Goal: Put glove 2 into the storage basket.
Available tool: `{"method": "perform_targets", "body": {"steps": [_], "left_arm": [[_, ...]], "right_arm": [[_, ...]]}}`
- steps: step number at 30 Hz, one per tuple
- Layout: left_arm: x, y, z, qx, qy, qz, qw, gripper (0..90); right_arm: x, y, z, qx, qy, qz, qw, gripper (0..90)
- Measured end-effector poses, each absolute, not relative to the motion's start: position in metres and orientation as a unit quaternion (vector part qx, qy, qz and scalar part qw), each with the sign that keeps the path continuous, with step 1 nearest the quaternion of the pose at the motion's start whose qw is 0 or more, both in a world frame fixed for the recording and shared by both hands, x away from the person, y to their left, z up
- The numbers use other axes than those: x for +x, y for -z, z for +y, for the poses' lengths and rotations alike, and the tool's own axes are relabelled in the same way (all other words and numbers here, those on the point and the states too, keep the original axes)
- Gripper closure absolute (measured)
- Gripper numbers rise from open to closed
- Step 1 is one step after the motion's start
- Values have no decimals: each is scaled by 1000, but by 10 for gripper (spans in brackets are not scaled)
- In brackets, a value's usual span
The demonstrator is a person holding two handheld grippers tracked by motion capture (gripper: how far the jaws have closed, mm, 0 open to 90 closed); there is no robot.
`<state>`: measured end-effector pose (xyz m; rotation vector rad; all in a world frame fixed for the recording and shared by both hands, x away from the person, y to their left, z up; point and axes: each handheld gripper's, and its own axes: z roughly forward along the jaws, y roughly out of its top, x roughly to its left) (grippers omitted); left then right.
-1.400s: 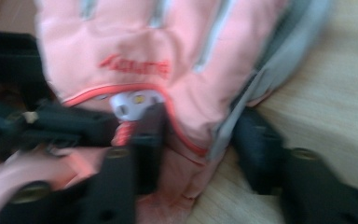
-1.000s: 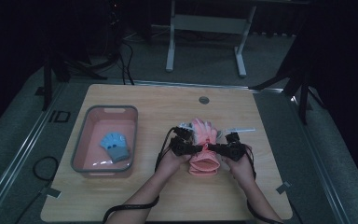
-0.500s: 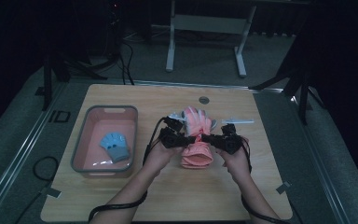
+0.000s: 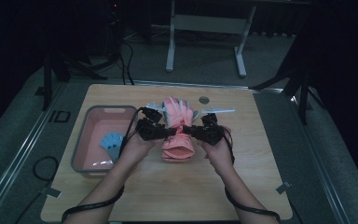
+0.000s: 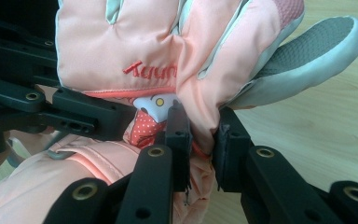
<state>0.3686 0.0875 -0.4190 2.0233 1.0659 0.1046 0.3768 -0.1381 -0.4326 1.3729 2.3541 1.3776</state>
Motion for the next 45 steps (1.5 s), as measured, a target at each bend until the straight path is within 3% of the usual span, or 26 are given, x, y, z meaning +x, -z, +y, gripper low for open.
{"method": "perform_targets", "body": {"steps": [14,27,35,45], "left_arm": [[362,399,148,798,-61,443,404,694],[353,389,233,783,-75,476,392,694],[353,410,276,782,-65,492,377,693],[354,458,299,785,-19,501,364,690]], "right_arm": [[383,417,-79,427,-463,776,29,779],[389,410,10,407,-470,784,2,779],[391,432,59,406,-462,789,-12,779],[387,474,85,414,-420,808,-25,775]]}}
